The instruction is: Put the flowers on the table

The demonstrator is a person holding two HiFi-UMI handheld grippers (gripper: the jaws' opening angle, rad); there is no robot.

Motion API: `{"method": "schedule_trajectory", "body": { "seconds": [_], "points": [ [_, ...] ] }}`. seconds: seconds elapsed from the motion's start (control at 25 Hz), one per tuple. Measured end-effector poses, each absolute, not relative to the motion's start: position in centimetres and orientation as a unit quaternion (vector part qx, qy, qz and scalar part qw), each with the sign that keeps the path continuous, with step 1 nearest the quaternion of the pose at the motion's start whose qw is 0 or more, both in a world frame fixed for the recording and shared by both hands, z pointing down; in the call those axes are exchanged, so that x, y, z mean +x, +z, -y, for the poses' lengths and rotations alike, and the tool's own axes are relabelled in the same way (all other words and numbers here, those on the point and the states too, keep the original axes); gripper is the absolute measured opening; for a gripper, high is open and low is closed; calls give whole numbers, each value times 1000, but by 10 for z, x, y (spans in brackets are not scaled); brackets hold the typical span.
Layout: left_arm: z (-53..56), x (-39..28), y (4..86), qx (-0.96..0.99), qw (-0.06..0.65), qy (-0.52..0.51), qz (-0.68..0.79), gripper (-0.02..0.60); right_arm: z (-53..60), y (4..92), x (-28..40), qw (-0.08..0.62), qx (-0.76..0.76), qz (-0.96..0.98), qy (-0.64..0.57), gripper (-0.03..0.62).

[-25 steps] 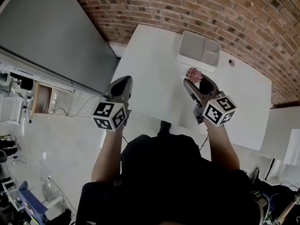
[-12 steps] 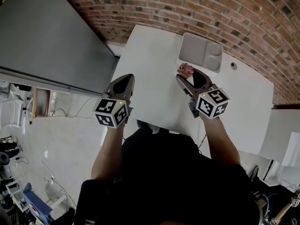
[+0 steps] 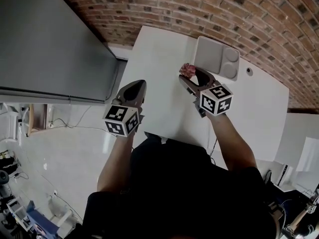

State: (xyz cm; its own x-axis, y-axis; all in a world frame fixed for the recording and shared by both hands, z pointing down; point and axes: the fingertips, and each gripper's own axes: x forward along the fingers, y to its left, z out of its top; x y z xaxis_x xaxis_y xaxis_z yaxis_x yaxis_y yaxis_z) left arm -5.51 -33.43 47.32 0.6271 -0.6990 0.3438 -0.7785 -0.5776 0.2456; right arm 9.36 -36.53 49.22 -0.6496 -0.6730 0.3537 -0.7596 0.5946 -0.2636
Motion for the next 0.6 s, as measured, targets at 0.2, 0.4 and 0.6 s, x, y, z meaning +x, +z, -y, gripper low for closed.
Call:
{"method": "schedule_trajectory", "body": {
  "seconds": [0.2, 0.4, 0.6],
  "points": [
    [338, -66, 487, 882, 201, 110, 411, 3, 383, 536, 67, 155, 395, 883, 201, 272],
    [336, -78, 500, 878, 214, 112, 413, 3, 397, 581, 50, 187, 391, 874, 221, 272],
    [330, -87, 512, 874, 226, 119, 413, 3, 406, 620, 34, 214, 385, 868, 232, 272]
  ]
}}
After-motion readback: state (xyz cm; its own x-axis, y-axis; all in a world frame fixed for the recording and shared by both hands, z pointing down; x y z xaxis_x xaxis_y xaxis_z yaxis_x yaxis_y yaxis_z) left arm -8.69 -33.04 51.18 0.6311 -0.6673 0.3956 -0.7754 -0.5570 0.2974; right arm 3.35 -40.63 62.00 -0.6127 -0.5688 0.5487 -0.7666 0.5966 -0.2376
